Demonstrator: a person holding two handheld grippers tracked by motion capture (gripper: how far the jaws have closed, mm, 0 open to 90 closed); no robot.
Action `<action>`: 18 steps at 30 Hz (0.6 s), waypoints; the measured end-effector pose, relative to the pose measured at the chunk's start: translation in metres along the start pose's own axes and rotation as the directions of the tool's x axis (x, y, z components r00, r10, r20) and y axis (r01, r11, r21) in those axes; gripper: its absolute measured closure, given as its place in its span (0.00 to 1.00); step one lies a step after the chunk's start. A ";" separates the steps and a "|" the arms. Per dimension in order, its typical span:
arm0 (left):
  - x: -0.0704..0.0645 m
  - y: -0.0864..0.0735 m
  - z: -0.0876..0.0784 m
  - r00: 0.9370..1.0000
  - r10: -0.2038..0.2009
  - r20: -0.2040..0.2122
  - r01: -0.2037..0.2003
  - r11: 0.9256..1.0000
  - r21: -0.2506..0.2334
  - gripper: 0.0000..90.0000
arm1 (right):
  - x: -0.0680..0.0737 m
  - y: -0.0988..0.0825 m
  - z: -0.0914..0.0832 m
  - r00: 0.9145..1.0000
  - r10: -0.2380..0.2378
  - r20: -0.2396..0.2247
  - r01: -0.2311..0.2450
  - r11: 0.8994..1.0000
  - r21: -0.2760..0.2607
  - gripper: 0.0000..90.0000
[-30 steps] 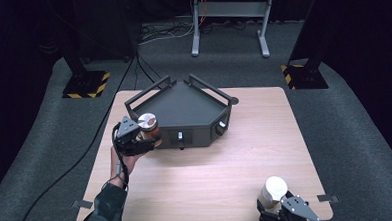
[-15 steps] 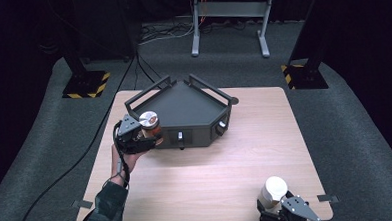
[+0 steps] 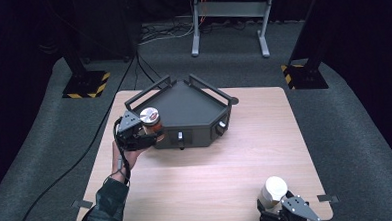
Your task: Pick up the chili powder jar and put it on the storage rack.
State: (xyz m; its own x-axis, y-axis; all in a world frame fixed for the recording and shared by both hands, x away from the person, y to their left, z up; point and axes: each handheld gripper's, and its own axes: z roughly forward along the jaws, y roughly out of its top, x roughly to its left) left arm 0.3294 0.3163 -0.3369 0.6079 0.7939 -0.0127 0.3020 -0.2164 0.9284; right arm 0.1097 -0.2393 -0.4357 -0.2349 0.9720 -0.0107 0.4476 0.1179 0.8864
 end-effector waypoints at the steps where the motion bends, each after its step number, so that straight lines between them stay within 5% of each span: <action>1: 0.000 0.000 0.000 1.000 -0.002 0.005 0.002 1.000 -0.003 0.35 | 0.000 0.000 0.000 1.000 0.000 0.001 0.000 1.000 0.001 0.00; 18: 0.000 0.016 0.004 1.000 0.023 0.000 -0.023 0.999 -0.022 0.35 | 0.000 0.001 -0.001 1.000 0.000 0.001 0.000 1.000 0.000 0.00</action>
State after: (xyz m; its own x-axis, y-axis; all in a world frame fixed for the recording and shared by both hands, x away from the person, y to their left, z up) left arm 0.3365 0.3106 -0.3236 0.6147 0.7887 0.0082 0.2718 -0.2216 0.9365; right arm 0.1094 -0.2394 -0.4348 -0.2340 0.9722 -0.0106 0.4480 0.1175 0.8863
